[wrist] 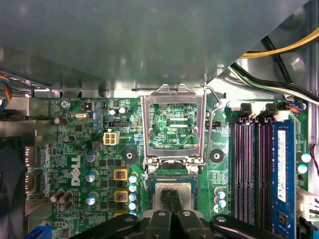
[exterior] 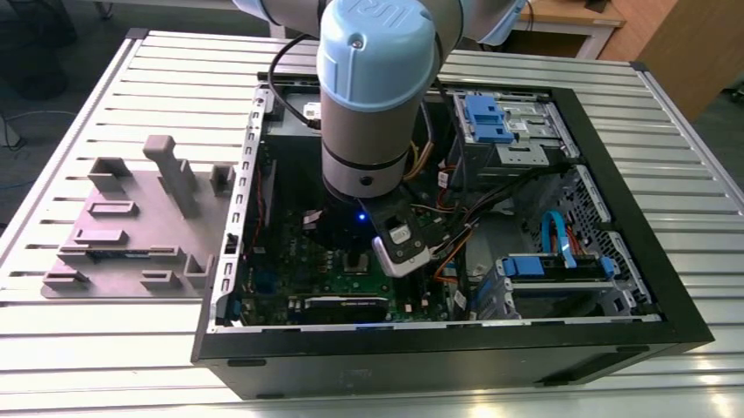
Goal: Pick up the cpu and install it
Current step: 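Place the cpu into insertion slot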
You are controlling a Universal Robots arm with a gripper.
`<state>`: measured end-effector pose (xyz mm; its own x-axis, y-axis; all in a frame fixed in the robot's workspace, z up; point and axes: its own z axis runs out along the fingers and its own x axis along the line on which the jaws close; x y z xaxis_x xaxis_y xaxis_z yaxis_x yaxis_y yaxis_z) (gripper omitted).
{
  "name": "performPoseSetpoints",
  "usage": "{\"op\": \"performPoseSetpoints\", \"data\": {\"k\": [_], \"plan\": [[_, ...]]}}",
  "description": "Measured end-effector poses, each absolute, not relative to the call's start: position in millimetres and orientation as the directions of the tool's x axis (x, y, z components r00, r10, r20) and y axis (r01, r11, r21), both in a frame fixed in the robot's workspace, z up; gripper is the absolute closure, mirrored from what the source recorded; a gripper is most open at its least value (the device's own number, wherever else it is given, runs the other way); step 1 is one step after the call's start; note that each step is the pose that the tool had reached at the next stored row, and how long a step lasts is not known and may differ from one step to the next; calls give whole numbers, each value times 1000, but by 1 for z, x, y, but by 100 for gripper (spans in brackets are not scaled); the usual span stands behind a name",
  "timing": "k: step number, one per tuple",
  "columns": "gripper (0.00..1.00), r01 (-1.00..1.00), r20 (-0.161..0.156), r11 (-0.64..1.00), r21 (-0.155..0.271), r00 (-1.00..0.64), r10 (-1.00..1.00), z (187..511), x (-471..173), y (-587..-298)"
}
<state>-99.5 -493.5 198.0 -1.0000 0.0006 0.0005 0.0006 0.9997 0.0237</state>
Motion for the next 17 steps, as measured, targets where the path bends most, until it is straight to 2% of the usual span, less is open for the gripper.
{"op": "performPoseSetpoints", "data": {"k": [17], "plan": [[89,17,1,1000,23,-1000,17,194,-99,-494]]}}
